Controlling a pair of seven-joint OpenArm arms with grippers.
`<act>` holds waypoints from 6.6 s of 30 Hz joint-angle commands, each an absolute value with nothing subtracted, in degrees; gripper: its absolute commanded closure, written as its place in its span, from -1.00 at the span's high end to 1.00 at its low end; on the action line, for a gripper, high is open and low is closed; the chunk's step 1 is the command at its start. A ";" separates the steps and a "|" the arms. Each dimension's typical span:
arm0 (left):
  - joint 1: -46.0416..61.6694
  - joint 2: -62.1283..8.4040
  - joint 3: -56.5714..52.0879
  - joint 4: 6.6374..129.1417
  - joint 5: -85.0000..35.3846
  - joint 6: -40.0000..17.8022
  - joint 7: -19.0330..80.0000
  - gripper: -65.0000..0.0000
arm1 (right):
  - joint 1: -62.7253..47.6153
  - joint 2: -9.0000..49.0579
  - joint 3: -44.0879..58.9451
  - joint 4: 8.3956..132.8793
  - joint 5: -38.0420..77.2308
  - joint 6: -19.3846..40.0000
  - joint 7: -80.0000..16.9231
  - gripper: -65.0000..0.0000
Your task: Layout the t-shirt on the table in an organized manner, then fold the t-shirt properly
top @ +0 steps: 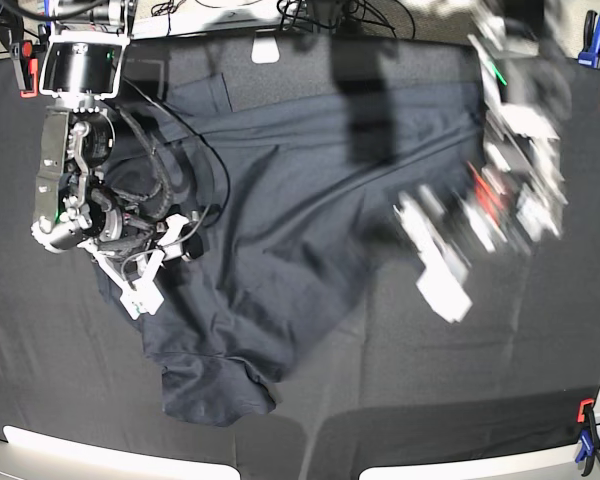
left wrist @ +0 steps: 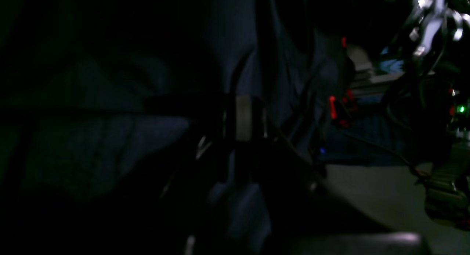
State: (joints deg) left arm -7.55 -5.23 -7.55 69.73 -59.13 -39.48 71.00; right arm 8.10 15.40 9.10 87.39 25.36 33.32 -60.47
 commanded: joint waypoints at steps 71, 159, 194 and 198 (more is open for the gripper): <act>-5.72 -11.14 -7.75 79.05 -51.09 -40.00 57.47 -0.42 | 9.39 15.73 9.34 88.38 26.11 33.41 -59.40 -0.30; -8.38 -3.84 -3.27 79.22 -23.16 -40.00 48.18 -0.45 | 9.39 15.73 9.34 88.38 26.13 33.41 -59.42 -0.30; -20.64 -18.52 -3.33 79.15 -10.98 -29.23 27.18 -1.00 | 9.37 15.75 9.34 88.38 28.47 33.45 -61.06 -0.31; -21.45 -20.38 -3.33 76.29 -2.92 -25.43 18.74 -1.00 | 9.39 15.75 9.34 88.38 28.51 33.47 -61.54 -0.31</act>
